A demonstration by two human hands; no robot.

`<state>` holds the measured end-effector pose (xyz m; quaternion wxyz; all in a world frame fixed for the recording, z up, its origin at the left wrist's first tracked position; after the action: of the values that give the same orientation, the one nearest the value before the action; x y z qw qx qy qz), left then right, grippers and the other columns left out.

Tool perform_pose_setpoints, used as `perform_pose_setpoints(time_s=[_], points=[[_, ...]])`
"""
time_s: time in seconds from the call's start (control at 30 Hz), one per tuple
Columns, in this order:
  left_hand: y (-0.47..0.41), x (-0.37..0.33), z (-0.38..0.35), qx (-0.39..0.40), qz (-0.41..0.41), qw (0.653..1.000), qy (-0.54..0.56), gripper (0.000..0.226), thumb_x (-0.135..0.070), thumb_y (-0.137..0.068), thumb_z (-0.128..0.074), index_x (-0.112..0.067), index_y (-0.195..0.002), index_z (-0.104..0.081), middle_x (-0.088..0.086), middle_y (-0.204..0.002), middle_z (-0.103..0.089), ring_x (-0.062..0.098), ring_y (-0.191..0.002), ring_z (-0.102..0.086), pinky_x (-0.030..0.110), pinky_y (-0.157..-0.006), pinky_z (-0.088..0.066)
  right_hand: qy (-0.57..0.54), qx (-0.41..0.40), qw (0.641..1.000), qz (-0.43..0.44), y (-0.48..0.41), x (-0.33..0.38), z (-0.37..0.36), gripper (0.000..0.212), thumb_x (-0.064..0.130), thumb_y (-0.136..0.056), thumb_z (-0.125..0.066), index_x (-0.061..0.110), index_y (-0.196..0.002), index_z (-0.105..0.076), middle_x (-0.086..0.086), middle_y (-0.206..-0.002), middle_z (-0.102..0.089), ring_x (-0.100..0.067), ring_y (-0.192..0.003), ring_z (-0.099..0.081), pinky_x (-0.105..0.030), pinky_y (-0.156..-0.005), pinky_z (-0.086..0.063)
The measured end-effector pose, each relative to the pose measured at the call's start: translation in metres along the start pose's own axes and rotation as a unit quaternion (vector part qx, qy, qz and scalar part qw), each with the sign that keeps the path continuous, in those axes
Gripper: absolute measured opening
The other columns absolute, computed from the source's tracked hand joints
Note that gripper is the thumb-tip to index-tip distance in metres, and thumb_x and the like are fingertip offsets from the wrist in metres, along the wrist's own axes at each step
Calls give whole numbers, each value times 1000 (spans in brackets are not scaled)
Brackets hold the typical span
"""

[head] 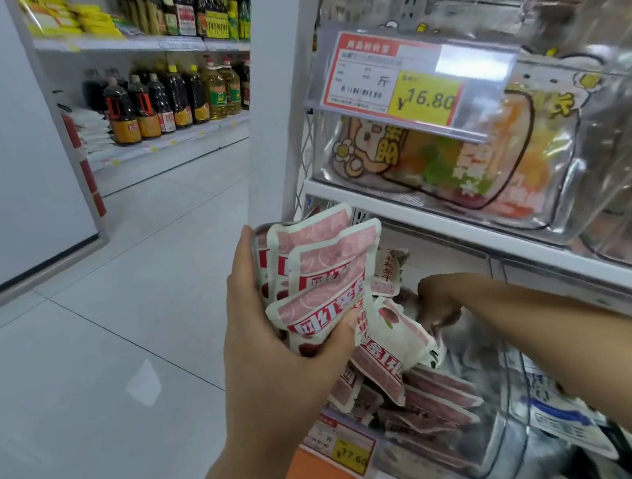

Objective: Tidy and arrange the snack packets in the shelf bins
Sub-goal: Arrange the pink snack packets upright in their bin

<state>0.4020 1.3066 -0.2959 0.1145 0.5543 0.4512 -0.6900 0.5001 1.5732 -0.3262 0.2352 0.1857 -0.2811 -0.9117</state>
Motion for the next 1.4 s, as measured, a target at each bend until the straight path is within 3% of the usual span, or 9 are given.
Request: perform_pose_setpoints(time_s=[0.17, 0.47, 0.6, 0.67, 0.8, 0.87, 0.93, 1.1, 1.4], points=[[5, -5, 1, 1, 0, 1000, -2, 101, -20, -62, -80, -68, -127, -19, -34, -130, -45, 1, -117, -55, 27, -85, -54, 20, -144, 989, 22, 40, -1, 11, 35, 28, -85, -60, 14, -55, -47, 2, -56, -48, -14, -53, -47, -21, -47, -35], [29, -25, -11, 67, 11, 998, 14, 95, -37, -57, -75, -65, -131, -22, -41, -126, -43, -8, -118, -49, 25, -89, -51, -285, -287, 913, 56, 154, -32, -28, 19, 38, -90, -56, 21, -94, -51, 0, -86, -65, -16, -73, -61, -26, -62, -45], [36, -31, -32, 126, 49, 991, 9, 90, -36, -55, -76, -68, -124, -27, -30, -123, -51, 4, -111, -59, 41, -88, -54, -614, -295, 724, 108, 200, -53, -62, 15, 15, -89, -62, 3, -97, -60, 5, -51, -65, -5, -44, -59, -14, -42, -40], [35, -33, -43, 158, 79, 984, -11, 91, -33, -59, -80, -68, -123, -26, -23, -125, -54, 3, -105, -62, 39, -83, -56, -730, -234, 631, 121, 208, -60, -80, 20, 13, -89, -60, -3, -101, -63, 1, -57, -68, -9, -48, -62, -18, -47, -45], [21, -26, -65, 228, 155, 960, -50, 99, -24, -66, -84, -45, -141, -23, -14, -119, -63, 1, -97, -65, 38, -83, -56, -812, -157, 545, 139, 212, -67, -102, 17, 16, -90, -58, 5, -101, -65, -3, -69, -71, -16, -55, -65, -21, -48, -48], [9, -25, -76, 255, 161, 949, -94, 89, -24, -68, -82, -30, -140, -29, -16, -108, -67, -3, -93, -65, 21, -81, -52, -830, -161, 516, 136, 210, -71, -107, 16, 15, -91, -58, 3, -97, -66, -7, -70, -71, -17, -54, -65, -22, -48, -49], [-2, -25, -89, 275, 180, 939, -99, 66, -17, -73, -79, -23, -127, -43, -10, -103, -69, 3, -93, -66, 14, -74, -50, -838, -159, 505, 131, 205, -75, -111, 16, 18, -91, -59, 4, -93, -65, -9, -68, -69, -16, -53, -64, -25, -52, -49], [-36, -12, -121, 274, 219, 931, -100, 22, -11, -74, -75, -22, -91, -68, -2, -92, -74, 17, -93, -68, 35, -87, -52, -848, -155, 492, 120, 184, -87, -111, 15, 24, -89, -62, 12, -97, -64, -5, -70, -72, -14, -55, -66, -29, -64, -48], [-70, 8, -163, 307, 392, 857, -132, 49, -38, -63, -79, -16, -103, -61, 8, -110, -66, 39, -92, -67, 64, -61, -53, -848, -177, 483, 132, 151, -96, -105, 23, 22, -86, -65, 15, -108, -65, -7, -95, -72, -20, -74, -68, -30, -65, -45]])
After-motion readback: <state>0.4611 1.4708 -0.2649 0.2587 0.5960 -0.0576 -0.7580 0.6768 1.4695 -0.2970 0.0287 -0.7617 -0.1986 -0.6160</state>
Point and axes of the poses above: each hand's wrist, its own y-axis away from the middle knuckle, its own z-axis out of the back of the hand, x = y × z, the point moved 1 cm from there along -y, towards the middle knuckle
